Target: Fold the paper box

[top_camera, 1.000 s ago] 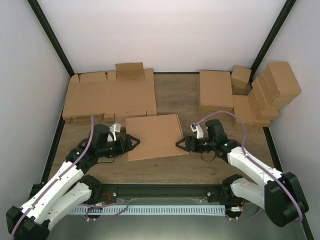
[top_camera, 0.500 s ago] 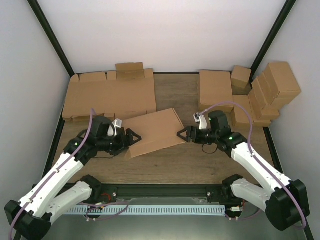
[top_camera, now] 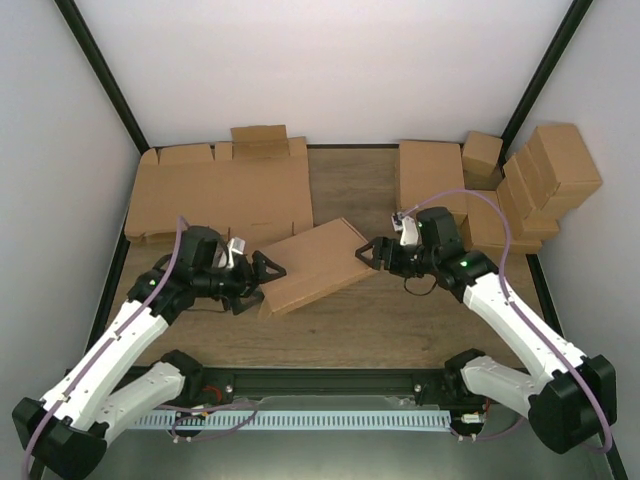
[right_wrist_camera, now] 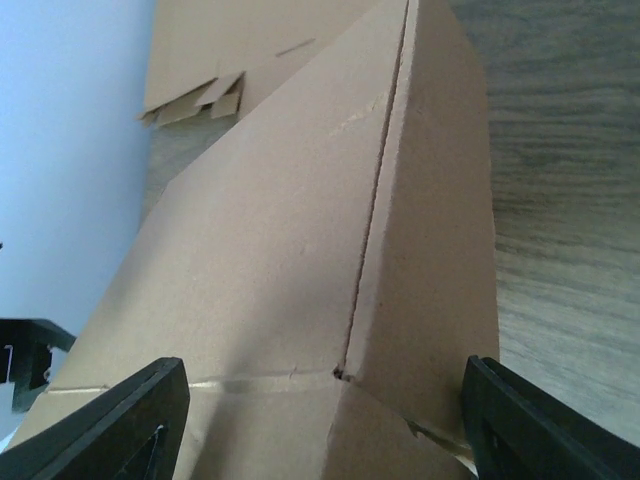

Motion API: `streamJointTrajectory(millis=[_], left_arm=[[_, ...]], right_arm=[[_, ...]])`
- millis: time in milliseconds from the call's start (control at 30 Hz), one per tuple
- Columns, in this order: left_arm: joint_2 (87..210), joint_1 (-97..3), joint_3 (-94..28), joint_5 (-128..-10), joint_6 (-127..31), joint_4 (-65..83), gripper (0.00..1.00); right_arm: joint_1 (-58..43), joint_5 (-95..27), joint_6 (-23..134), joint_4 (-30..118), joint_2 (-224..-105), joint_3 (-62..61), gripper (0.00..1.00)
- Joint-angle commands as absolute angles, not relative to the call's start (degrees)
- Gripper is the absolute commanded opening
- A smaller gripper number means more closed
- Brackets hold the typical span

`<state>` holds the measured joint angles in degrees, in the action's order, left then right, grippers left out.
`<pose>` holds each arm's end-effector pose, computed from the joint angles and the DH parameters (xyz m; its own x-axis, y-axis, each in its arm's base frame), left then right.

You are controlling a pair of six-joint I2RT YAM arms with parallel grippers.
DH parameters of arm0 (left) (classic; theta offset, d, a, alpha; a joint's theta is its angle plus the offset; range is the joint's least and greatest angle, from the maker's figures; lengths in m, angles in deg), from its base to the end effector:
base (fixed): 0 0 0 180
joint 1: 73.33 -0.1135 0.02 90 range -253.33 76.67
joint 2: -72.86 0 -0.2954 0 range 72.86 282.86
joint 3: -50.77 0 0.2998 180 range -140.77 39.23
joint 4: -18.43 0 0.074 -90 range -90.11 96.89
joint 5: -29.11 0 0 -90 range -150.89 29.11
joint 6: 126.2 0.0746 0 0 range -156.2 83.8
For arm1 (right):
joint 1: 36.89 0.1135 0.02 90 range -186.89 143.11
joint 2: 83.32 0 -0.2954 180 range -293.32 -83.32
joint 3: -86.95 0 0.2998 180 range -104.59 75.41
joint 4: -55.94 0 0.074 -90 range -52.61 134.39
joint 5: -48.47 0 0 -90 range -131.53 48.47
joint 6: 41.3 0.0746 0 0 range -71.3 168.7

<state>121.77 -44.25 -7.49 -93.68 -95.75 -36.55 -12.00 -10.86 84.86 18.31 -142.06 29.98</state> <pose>0.1702 -0.1409 0.2871 -0.9542 -0.2986 -0.0207 -0.1638 0.5786 -0.7990 0.2317 0.1495 0.2691 -0.8894 0.1468 -0.4328 -0.2412 0.6536 0.7173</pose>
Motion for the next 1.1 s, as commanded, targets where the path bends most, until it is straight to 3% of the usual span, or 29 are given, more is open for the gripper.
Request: streamJointTrajectory(millis=[0, 233, 600, 767, 967, 1067], left_arm=[[122.8, -45.5, -7.5, -105.3, -102.0, -23.8, 0.97], [122.4, -47.4, -5.8, -108.8, -114.3, -17.6, 0.98], [124.3, -54.3, -2.8, -109.9, -125.1, -15.1, 0.96], [124.2, -56.0, -2.4, -110.1, -131.4, -13.5, 0.90], [121.1, -56.4, 4.6, -106.8, -139.1, -10.1, 0.73], [122.5, -57.9, 6.7, -106.7, -140.2, -6.1, 0.72]], right_arm=[[-10.2, -3.1, 88.5, 13.5, -144.2, 23.0, 0.78], [-10.2, -4.9, 98.9, 6.1, -146.7, 16.6, 0.77], [-11.4, -9.9, 114.7, -1.9, -149.9, 9.1, 0.67], [-11.8, -6.5, 118.3, -5.2, -152.5, 7.6, 0.65], [-12.8, -2.1, 123.1, -2.4, -153.0, 13.2, 0.65], [-14.2, -2.9, 122.7, -2.1, -156.1, 12.2, 0.65]])
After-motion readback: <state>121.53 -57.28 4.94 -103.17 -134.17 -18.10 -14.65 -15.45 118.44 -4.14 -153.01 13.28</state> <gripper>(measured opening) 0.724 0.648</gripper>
